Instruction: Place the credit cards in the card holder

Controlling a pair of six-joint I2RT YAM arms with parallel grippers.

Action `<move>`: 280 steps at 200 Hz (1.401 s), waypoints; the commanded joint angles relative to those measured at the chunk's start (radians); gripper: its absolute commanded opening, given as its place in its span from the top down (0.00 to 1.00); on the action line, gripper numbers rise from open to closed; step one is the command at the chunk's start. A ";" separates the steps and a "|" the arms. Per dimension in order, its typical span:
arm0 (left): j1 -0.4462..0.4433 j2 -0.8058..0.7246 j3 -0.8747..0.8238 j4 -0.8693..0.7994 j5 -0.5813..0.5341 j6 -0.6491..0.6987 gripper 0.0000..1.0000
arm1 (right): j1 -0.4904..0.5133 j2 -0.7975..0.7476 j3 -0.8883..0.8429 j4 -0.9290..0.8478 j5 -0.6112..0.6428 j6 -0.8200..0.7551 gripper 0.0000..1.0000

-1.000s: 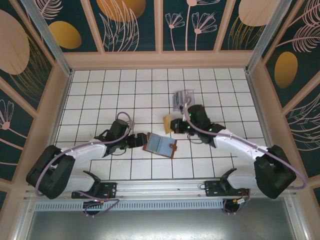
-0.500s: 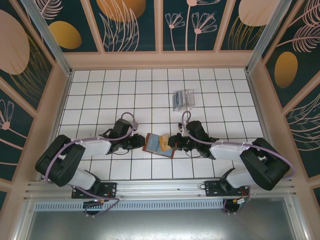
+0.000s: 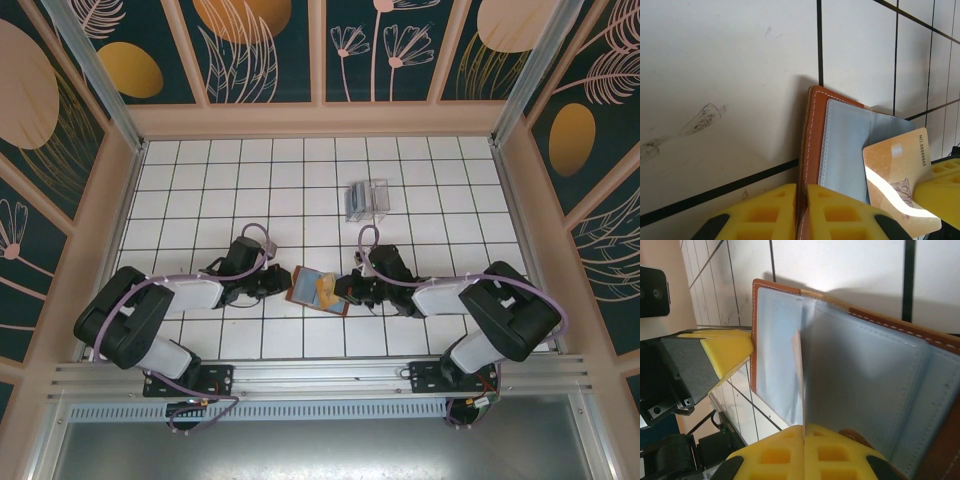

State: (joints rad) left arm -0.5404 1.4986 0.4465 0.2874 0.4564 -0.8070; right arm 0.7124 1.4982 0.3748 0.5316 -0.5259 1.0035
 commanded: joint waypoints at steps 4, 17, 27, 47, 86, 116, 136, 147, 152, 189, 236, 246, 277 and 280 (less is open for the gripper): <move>-0.001 0.015 -0.026 0.060 0.021 -0.040 0.85 | -0.007 0.018 -0.038 0.039 -0.012 0.045 1.00; -0.001 0.024 -0.022 0.055 0.028 -0.039 0.87 | -0.008 0.010 -0.051 0.046 -0.005 0.054 1.00; -0.002 0.024 -0.022 0.057 0.029 -0.043 0.88 | -0.008 0.001 -0.059 0.051 -0.003 0.063 1.00; -0.002 0.028 -0.031 0.072 0.024 -0.048 0.89 | -0.008 -0.028 -0.073 0.037 0.008 0.065 1.00; -0.003 0.062 -0.033 0.092 0.044 -0.061 0.92 | -0.007 -0.043 -0.094 0.038 0.024 0.076 1.00; -0.002 0.066 -0.026 0.064 0.039 -0.047 0.92 | -0.007 -0.056 -0.126 0.050 0.067 0.125 1.00; -0.001 0.064 -0.036 0.067 0.028 -0.054 0.92 | -0.005 -0.099 -0.167 0.063 0.101 0.168 1.00; -0.003 0.072 -0.034 0.062 0.028 -0.048 0.92 | -0.007 -0.123 -0.164 0.029 0.118 0.152 1.00; -0.003 0.077 -0.030 0.059 0.029 -0.047 0.92 | -0.006 -0.133 -0.160 0.007 0.129 0.145 1.00; -0.002 0.089 -0.033 0.090 0.036 -0.061 0.92 | -0.005 -0.115 -0.120 0.004 0.117 0.104 1.00; -0.003 0.087 -0.019 0.063 0.031 -0.040 0.92 | -0.001 -0.047 -0.131 0.174 0.061 0.123 1.00; -0.002 0.092 -0.013 0.052 0.030 -0.036 0.92 | -0.001 -0.058 -0.142 0.189 0.065 0.121 1.00; -0.002 0.091 -0.017 0.054 0.018 -0.045 0.93 | 0.002 -0.147 -0.182 0.213 0.090 0.105 1.00; -0.002 0.091 -0.017 0.052 0.016 -0.044 0.93 | 0.002 -0.154 -0.182 0.211 0.092 0.100 1.00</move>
State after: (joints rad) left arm -0.5385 1.5589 0.4282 0.3775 0.5045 -0.8585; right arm 0.7090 1.4128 0.2253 0.6971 -0.4503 1.1286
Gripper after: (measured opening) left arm 0.077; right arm 0.049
